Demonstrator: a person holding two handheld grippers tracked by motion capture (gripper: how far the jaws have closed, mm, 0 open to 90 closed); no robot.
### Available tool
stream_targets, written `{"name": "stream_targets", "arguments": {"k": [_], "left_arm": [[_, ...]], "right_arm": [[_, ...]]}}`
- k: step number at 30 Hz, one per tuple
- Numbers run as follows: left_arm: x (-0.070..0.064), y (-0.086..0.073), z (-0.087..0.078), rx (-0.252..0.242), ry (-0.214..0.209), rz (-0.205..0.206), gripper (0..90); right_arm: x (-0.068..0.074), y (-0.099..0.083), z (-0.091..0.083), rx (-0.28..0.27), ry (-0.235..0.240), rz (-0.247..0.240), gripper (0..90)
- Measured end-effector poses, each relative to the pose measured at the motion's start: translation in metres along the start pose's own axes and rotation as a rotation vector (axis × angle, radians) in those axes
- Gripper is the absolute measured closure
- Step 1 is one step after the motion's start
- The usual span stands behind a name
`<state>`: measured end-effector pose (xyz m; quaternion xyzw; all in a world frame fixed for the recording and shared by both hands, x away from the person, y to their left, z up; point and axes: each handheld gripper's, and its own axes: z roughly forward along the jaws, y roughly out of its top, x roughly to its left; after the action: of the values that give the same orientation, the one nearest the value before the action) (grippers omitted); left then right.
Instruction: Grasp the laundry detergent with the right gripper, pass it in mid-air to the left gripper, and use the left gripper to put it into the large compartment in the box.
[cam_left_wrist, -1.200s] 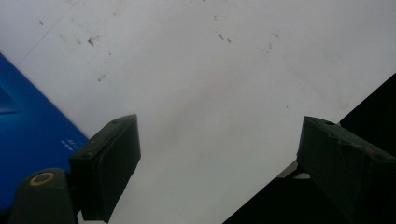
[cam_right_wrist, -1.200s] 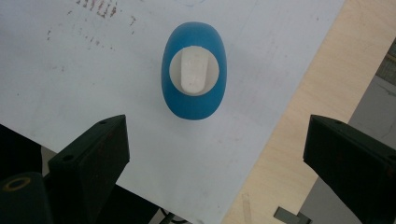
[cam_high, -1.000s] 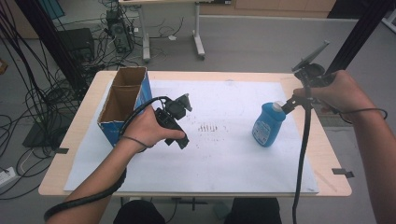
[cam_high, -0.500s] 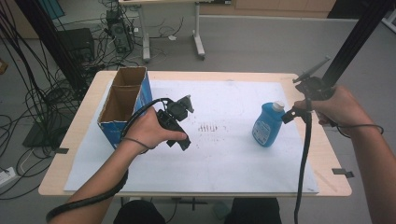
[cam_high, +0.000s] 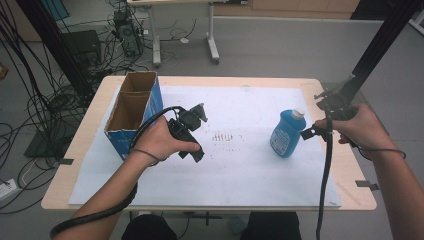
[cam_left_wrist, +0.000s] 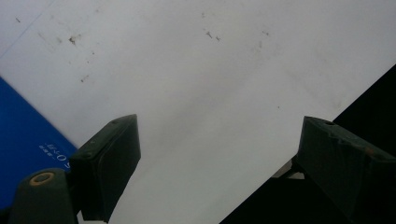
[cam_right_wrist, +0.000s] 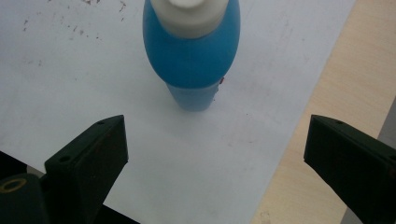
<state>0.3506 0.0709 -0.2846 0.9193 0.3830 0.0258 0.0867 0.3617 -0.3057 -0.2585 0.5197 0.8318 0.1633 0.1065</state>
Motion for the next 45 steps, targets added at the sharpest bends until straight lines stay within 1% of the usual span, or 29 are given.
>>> {"name": "stream_targets", "arguments": {"k": [2, 8, 11, 17, 27, 32, 39, 45], "left_arm": [[0.0, 0.0, 0.0, 0.001, -0.002, -0.001, 13.7], [-0.001, 0.0, 0.001, -0.002, -0.008, 0.002, 13.7], [0.0, 0.0, 0.003, -0.002, -0.01, -0.002, 13.7], [0.001, -0.001, 0.005, -0.004, -0.012, -0.008, 13.7], [0.0, 0.0, 0.006, -0.007, -0.018, -0.007, 13.6], [0.002, -0.001, 0.008, -0.005, -0.023, -0.012, 13.6], [0.003, -0.003, 0.011, -0.005, -0.025, -0.018, 13.6], [0.004, -0.003, 0.011, -0.005, -0.028, -0.017, 13.6]], "right_arm": [[0.001, -0.005, 0.004, -0.005, 0.009, 0.003, 5.9], [0.002, -0.011, 0.011, -0.024, 0.008, 0.008, 6.0], [0.003, -0.016, 0.015, -0.044, 0.004, 0.004, 6.6], [0.001, -0.021, 0.021, -0.072, 0.006, 0.015, 6.6], [0.0, -0.032, 0.029, -0.151, 0.001, 0.032, 6.6], [0.0, -0.039, 0.038, -0.18, 0.01, 0.032, 6.5], [-0.001, -0.044, 0.046, -0.205, 0.022, 0.031, 6.5], [0.001, -0.052, 0.057, -0.257, 0.033, 0.033, 5.8]]}}
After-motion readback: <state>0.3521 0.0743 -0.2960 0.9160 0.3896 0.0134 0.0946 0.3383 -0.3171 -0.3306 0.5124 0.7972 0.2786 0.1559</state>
